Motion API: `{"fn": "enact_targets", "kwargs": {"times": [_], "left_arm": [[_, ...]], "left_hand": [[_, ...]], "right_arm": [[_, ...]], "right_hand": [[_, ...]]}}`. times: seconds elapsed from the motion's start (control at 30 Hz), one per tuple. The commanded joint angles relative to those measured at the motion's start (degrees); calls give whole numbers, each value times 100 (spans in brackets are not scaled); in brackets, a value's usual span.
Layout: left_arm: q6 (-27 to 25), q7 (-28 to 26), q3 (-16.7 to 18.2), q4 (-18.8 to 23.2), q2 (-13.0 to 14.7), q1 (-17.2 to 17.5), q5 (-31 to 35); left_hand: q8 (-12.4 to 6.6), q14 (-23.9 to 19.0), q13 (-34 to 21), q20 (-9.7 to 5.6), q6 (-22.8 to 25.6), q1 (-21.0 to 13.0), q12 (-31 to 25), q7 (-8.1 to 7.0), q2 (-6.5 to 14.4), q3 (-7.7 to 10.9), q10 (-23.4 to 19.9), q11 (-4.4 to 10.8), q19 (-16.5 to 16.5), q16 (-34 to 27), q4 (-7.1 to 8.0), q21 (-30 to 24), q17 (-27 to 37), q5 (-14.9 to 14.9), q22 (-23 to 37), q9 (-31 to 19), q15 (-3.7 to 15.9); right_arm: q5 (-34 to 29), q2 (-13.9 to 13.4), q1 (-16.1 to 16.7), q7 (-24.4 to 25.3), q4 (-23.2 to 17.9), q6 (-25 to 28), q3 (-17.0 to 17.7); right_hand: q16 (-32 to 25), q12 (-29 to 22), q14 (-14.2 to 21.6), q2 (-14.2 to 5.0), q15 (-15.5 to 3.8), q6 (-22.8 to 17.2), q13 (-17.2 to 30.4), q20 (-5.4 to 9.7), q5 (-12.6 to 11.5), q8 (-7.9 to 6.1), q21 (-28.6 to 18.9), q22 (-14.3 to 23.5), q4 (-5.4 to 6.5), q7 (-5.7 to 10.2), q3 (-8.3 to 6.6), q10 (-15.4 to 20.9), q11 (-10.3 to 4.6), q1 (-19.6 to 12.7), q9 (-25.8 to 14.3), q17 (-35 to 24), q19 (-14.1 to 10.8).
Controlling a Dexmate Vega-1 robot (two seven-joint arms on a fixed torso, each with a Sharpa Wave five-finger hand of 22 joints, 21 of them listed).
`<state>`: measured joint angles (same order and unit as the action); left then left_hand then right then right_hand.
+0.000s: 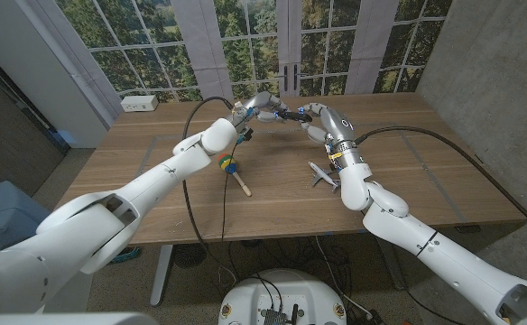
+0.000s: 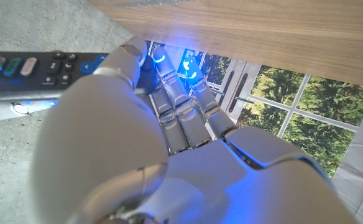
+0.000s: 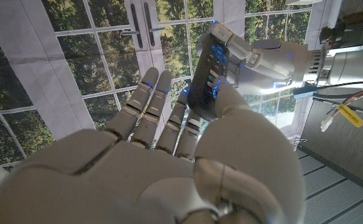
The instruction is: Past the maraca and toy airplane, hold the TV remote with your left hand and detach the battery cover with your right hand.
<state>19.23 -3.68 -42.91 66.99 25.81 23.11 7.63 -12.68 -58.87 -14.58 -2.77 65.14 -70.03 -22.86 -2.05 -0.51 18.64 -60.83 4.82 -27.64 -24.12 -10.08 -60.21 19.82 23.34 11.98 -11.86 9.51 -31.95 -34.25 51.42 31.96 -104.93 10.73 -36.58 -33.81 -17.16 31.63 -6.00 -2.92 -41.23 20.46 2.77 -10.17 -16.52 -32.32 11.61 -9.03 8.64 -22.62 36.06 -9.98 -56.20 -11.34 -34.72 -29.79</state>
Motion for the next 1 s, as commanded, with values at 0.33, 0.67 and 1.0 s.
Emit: {"fn": "enact_targets", "kwargs": {"times": [0.33,0.67,1.0], "left_arm": [[134,252,-25,-125,-7,-67,-48],[14,330,-32,-43,-3,-62,-68],[-116,379,-7,109,34,-15,-111]], "left_hand": [[25,-13,-480,-711,202,-52,-1,159,69,-8,-891,650,68,44,22,-77,32,67,-5,-32,447],[41,-5,-497,-715,209,-53,7,162,77,-21,-904,650,85,56,22,-123,45,80,-16,-41,447],[60,-9,-515,-702,203,-59,20,164,82,-33,-902,650,90,61,19,-173,63,92,-28,-51,447]], "right_arm": [[-67,129,-132,402,336,-341,-96],[-267,116,-95,891,488,-760,-110],[-818,362,-200,2220,1143,-1237,-241]], "right_hand": [[-568,-717,927,-389,-1014,-1463,528,287,-48,-547,-469,99,118,94,50,1396,-114,48,-40,-698,-75],[-776,-1039,1155,-89,-1003,-1869,867,172,-63,-805,-699,108,-99,-122,118,1826,-25,-235,-124,-1118,-104],[-1268,-1551,1565,438,-973,-2217,1473,385,-205,-1269,-998,123,-78,-357,410,2408,118,-444,-458,-1912,-118]]}}
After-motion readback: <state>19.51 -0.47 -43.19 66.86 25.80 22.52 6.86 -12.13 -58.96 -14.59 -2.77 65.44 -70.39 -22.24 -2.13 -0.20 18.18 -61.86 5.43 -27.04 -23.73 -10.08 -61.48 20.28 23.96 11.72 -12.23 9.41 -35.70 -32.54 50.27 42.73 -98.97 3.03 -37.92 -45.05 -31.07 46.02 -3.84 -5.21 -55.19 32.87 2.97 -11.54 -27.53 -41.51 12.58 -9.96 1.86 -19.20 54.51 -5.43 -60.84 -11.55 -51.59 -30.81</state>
